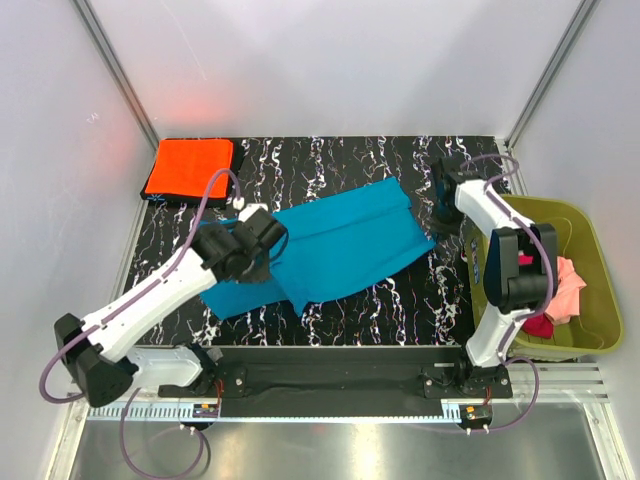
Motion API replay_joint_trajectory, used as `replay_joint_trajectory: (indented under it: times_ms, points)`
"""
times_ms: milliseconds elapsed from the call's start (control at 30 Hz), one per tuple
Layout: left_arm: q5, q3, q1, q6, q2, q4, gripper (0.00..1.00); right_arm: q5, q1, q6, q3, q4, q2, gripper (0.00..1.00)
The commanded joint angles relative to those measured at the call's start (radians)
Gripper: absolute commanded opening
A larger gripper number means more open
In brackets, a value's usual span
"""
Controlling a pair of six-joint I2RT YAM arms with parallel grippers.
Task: Fold and stack the t-shirts
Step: Fold the tshirt
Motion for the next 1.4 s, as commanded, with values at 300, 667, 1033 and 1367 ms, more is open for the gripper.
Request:
replay_joint_trajectory:
  times_ms: [300,667,1033,1367]
  points:
    - [-0.053,0.211,0.276,0.198,0.128,0.056,0.0,-0.104,0.004,-0.106,0.337,-0.159,0.213,0.0]
    - [-0.027,0.286,0.402,0.261,0.26,0.112,0.0,-0.135,0.004,-0.137,0.604,-0.241,0.397,0.0]
    - [-0.041,0.329,0.447,0.278,0.352,0.128,0.0,-0.173,0.004,-0.15,0.814,-0.307,0.538,0.0]
    - [-0.087,0.282,0.47,0.25,0.309,0.117,0.0,-0.192,0.002,-0.169,0.869,-0.307,0.588,0.0]
